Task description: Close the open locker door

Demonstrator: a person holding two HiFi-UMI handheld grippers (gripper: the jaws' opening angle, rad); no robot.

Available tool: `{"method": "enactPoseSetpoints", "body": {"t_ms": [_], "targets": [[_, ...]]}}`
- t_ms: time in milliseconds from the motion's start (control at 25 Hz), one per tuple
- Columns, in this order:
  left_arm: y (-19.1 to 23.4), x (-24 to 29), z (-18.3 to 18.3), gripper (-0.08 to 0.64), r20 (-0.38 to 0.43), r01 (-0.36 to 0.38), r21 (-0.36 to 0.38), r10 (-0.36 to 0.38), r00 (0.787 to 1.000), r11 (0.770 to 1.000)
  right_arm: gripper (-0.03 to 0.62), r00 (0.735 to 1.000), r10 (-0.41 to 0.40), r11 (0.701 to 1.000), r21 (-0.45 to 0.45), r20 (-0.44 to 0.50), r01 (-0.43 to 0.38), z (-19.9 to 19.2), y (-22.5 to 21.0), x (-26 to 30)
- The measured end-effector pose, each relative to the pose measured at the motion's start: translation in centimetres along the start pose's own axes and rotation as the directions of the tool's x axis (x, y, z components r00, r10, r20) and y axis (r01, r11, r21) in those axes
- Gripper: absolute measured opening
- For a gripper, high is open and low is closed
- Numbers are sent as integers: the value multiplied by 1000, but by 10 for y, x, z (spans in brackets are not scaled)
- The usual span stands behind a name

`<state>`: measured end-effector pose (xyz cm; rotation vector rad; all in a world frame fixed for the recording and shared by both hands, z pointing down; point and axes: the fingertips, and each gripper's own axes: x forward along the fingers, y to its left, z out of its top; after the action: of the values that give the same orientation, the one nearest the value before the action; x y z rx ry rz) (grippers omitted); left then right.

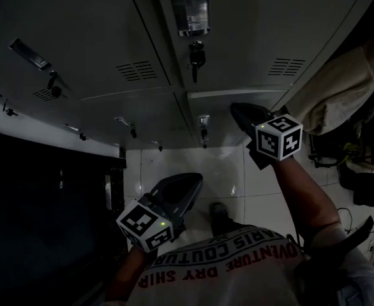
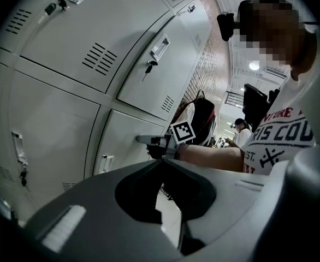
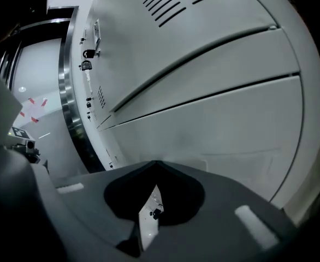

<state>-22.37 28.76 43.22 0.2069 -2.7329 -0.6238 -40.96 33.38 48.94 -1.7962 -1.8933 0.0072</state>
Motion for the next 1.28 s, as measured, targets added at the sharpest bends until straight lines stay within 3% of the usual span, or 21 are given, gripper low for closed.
{"method": "enactPoseSetpoints", "body": {"t_ms": [360, 600, 760, 960, 1280], "targets": [[8, -2, -6, 5, -3, -23, -4, 23, 1000, 1000, -3, 999, -29, 999, -42, -22, 28, 0, -10, 2], [0, 0, -21, 5, -19, -6, 40, 7, 1000, 999, -3, 993, 14, 992, -126, -119, -30, -45, 13, -28], [-19, -10, -38, 5, -28, 17, 55, -15, 999, 998, -3, 978, 103, 979, -158, -181, -132, -83, 71, -76], [-79, -46, -58, 5, -28, 68, 102, -65, 997, 992, -3, 973, 179, 967, -155, -148, -202, -108, 171, -159], [-225, -182, -113, 5, -3, 138, 251, -142, 990, 958, -3, 980, 188, 949, -247, -59, -197, -163, 355, -300]]}}
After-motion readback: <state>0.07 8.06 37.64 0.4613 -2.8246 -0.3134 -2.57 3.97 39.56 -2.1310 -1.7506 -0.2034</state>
